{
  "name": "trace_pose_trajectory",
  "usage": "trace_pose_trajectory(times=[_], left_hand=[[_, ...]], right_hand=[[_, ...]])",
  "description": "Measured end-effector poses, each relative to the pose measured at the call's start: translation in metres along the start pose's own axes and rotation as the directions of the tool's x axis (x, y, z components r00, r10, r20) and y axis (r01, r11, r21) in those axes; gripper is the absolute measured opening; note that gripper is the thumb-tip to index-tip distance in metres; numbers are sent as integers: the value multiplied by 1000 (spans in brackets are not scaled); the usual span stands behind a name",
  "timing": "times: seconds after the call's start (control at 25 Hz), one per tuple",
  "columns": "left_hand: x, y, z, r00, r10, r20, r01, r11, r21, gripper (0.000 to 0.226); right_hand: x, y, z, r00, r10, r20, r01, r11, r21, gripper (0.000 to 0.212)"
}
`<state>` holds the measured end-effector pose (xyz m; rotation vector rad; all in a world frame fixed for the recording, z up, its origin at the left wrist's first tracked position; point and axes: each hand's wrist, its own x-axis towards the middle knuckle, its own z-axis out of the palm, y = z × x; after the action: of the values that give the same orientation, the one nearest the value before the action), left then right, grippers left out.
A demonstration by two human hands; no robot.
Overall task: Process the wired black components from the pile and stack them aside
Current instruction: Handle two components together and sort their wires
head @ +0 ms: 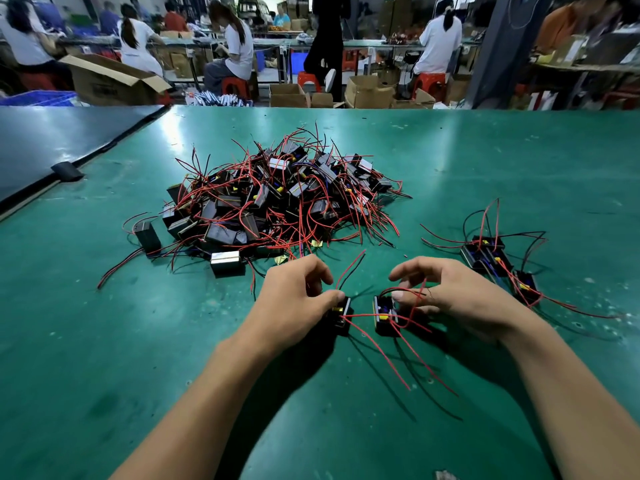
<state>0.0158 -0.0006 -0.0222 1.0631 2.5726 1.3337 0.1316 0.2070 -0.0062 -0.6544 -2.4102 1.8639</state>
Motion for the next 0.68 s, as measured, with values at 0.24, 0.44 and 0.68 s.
trace_pose_trajectory(times=[0.24, 0.44, 0.68], left_hand=[[-3, 10, -3, 982, 9, 189, -6, 1000, -19, 10], [0, 10, -16, 940, -69, 334, 94, 994, -58, 16], [0, 10, -23, 894, -109, 434, 177, 977, -119, 23]], right_hand=[[-7, -3, 2, 987, -43, 155, 42, 999, 6, 39], [-9, -5, 7, 971, -47, 236, 72, 993, -96, 49], [-8, -3, 13, 966, -77, 247, 139, 960, -242, 48]])
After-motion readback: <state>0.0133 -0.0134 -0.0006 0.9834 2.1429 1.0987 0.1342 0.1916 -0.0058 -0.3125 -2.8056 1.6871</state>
